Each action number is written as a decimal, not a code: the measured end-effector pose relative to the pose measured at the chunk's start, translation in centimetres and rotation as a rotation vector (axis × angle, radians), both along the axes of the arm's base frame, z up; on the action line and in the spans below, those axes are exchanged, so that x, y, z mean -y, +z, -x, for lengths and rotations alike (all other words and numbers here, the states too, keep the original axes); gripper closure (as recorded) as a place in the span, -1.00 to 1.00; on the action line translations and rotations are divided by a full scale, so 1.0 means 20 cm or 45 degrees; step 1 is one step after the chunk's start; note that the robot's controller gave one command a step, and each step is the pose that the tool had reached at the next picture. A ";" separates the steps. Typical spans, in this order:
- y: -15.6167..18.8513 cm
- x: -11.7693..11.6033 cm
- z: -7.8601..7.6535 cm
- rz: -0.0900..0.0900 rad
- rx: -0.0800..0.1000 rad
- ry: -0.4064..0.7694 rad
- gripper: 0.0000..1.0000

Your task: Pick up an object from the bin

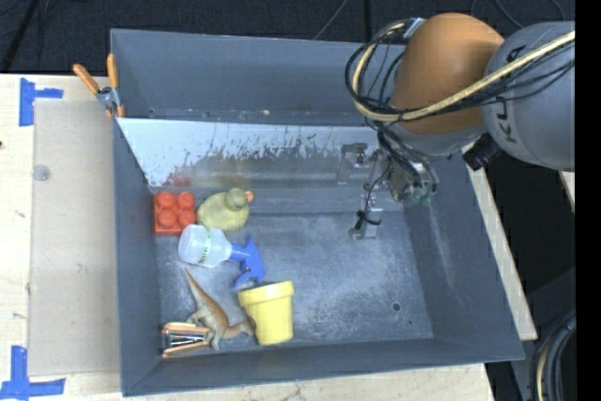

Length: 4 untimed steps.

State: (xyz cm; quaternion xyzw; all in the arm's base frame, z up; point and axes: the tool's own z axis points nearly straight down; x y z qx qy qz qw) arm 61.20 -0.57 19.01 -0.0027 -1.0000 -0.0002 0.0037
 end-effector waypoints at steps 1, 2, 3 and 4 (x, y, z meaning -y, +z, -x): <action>0.02 0.00 0.00 0.000 0.009 0.000 -1.00; -0.09 -0.13 0.11 0.002 0.011 0.067 -1.00; -0.10 -0.25 0.24 -0.004 -0.009 0.108 -1.00; -0.13 -0.35 0.29 0.001 0.018 0.024 -1.00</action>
Offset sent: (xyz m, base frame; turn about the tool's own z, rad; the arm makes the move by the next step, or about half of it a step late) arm -0.0561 0.0684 -0.0501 -0.1249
